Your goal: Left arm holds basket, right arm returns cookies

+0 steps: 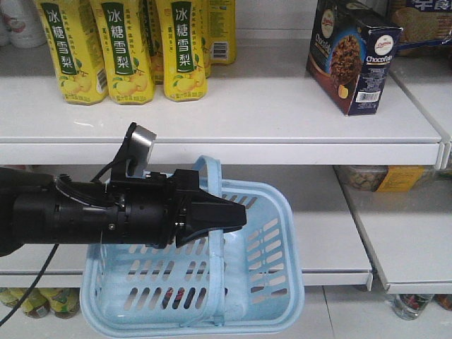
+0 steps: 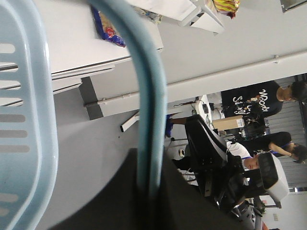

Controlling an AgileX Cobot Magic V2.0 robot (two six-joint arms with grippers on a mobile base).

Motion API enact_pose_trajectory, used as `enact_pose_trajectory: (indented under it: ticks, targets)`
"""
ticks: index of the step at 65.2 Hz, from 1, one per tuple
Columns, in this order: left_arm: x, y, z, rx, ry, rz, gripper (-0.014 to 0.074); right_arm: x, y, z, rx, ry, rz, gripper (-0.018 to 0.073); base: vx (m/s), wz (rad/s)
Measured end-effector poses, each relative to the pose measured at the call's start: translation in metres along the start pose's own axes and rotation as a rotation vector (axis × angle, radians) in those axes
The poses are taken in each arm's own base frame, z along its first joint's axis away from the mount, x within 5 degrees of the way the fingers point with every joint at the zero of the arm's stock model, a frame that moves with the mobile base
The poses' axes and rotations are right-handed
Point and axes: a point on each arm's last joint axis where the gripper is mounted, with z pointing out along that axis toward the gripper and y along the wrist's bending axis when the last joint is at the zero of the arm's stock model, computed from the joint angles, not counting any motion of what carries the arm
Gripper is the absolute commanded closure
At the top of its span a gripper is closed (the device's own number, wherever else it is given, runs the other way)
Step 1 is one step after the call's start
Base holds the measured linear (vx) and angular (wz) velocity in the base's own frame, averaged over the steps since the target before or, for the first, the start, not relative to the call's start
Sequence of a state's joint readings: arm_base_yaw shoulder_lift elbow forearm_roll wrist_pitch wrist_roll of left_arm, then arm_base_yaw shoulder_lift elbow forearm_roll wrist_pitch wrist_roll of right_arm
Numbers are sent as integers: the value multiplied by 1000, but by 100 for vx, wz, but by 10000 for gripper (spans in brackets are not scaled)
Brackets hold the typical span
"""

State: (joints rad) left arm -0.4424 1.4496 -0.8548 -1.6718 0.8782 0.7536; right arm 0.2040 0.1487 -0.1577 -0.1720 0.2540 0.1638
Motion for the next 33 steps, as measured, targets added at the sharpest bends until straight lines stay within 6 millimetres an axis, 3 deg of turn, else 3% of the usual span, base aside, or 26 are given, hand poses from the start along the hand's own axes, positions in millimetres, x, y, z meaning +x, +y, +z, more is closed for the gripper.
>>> enact_pose_trajectory:
  ticks: [33]
  targets:
    - [0,0,0,0,0,0,599,0,0,0,0,0,0,570,0,0]
